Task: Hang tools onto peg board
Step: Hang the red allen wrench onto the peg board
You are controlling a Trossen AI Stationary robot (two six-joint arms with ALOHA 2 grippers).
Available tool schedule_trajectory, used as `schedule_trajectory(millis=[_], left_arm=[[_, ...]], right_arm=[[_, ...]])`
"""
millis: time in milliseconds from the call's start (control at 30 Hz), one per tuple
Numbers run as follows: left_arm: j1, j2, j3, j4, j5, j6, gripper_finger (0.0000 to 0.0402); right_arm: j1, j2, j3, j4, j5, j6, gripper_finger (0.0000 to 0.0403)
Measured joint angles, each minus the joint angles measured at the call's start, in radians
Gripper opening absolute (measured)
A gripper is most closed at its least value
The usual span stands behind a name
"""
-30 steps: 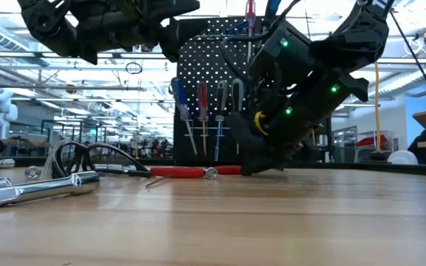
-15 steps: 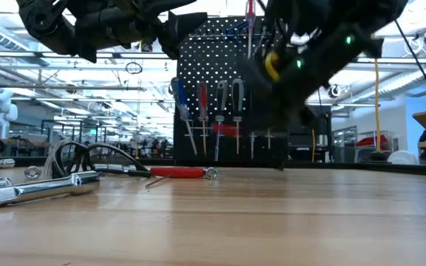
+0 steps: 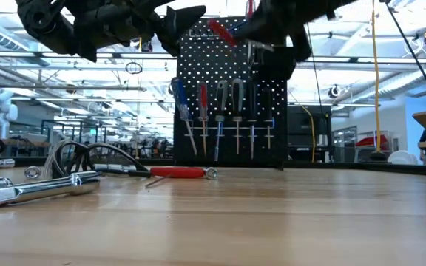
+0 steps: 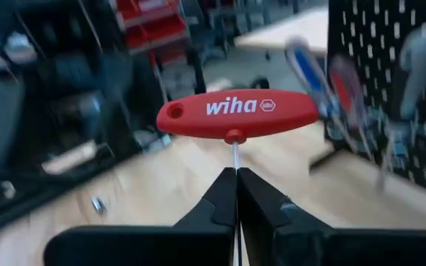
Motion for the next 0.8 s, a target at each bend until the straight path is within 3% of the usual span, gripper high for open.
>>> schedule_trajectory(millis=[267,500,800], left_arm=[[-0.002,0.0,0.0,0.003,0.024,-0.004,0.0203],[-0.008,0.002,0.0,0.019,-0.118,0.001,0.0203],[-0.041,0.113,0.009,0.28,-0.185,-0.083,0.0203]], right_arm=[[0.004,-0.011,0.0,0.228,-0.048,-0.162,0.0],[0.004,-0.009,0.0,0.388,-0.079,-0.206,0.0],[0.001,0.068,0.001,0.597,-0.156,-0.251,0.0]])
